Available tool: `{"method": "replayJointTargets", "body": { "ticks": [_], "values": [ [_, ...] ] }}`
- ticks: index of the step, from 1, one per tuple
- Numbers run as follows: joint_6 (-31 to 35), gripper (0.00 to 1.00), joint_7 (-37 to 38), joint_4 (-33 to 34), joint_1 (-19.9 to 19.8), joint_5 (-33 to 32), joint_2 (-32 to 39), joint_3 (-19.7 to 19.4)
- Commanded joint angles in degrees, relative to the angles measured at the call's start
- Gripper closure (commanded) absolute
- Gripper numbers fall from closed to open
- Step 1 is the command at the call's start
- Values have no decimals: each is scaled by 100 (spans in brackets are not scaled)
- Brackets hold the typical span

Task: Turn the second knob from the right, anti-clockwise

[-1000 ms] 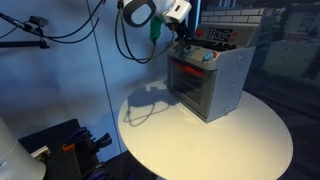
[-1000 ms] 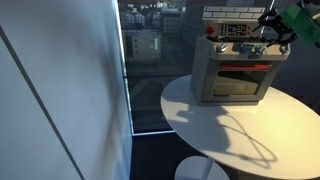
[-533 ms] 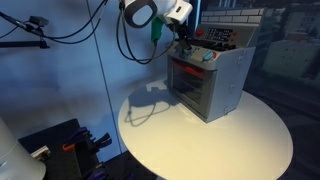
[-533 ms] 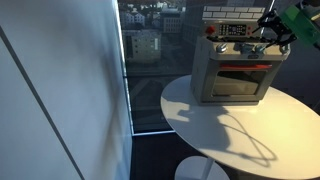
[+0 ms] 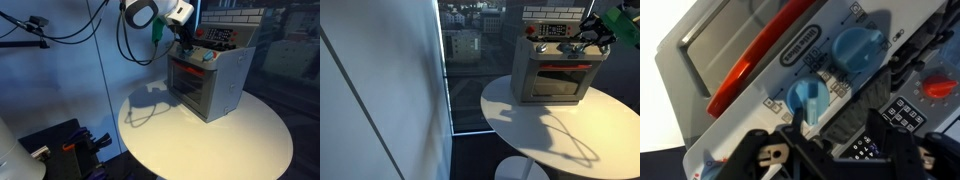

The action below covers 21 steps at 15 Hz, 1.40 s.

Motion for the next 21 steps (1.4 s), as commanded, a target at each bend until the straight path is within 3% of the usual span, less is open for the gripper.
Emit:
{"method": "replayJointTargets", "body": {
  "ticks": [1, 5, 6, 9, 21],
  "values": [
    [65, 36, -198, 135, -95, 253, 34, 149],
    [68, 63, -233, 85, -129, 330, 2, 176],
    [66, 77, -258, 63, -150, 349, -5, 179],
    [74, 93, -274, -16, -176, 379, -38, 181],
    [47, 92, -233, -184, -117, 27, -119, 33]
  ]
}}
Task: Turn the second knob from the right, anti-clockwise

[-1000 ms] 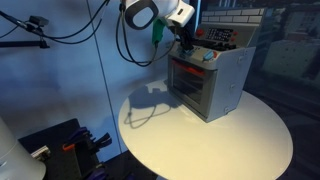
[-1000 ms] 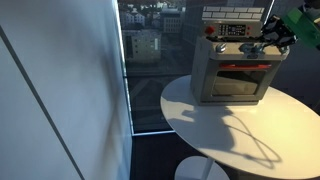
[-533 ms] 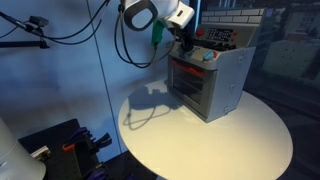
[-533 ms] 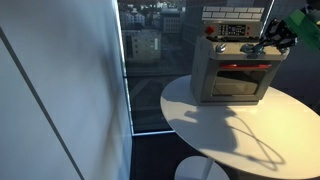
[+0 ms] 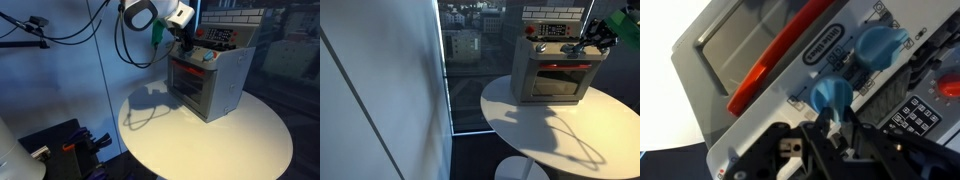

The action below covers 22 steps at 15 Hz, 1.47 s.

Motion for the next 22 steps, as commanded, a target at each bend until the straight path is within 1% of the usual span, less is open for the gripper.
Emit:
{"method": "replayJointTargets", "body": {
  "ticks": [1, 2, 3, 10, 22],
  "values": [
    [41, 92, -27, -31, 44, -223, -59, -56],
    [36, 92, -21, -37, 46, -289, -62, -70],
    [23, 92, 55, -52, 134, -426, -74, -177],
    [-31, 92, 63, -140, 186, -1132, -121, -358],
    [-247, 93, 737, -149, 630, -2896, -190, -1038]
  ]
}}
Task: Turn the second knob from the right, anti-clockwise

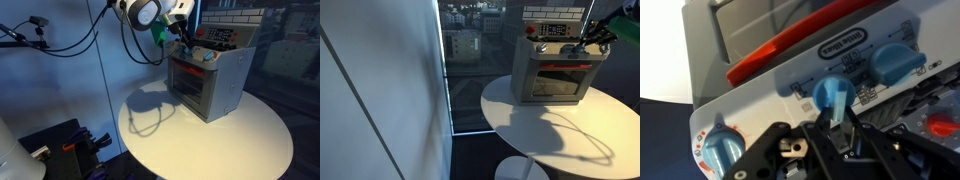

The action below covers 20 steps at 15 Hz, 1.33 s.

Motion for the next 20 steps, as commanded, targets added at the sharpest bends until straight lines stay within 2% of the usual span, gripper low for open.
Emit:
{"method": "replayJointTargets", "body": {
  "ticks": [1, 11, 20],
  "values": [
    [-222, 93, 310, -10, 156, -587, -138, -313],
    [-596, 93, 1157, 132, 569, -2400, -200, -886],
    [-999, 93, 1684, 241, 676, -3633, -307, -993]
  ]
}}
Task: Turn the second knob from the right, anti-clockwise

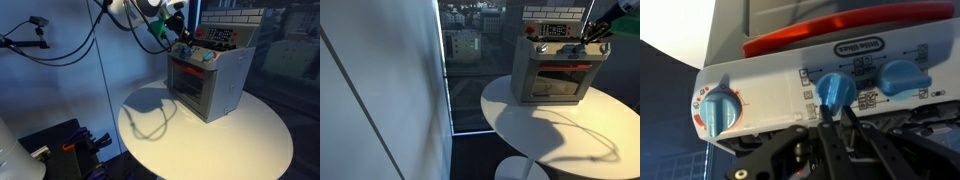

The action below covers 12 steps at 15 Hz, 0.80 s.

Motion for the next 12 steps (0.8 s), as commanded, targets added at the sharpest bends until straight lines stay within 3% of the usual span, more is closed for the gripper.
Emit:
{"method": "replayJointTargets", "body": {
  "ticks": [1, 7, 12],
  "values": [
    [-338, 93, 270, 57, 51, -483, -161, -115],
    [-664, 93, 338, -9, 33, -772, -323, -66],
    [-1395, 93, -524, -236, 51, 418, -594, 206]
  ]
}}
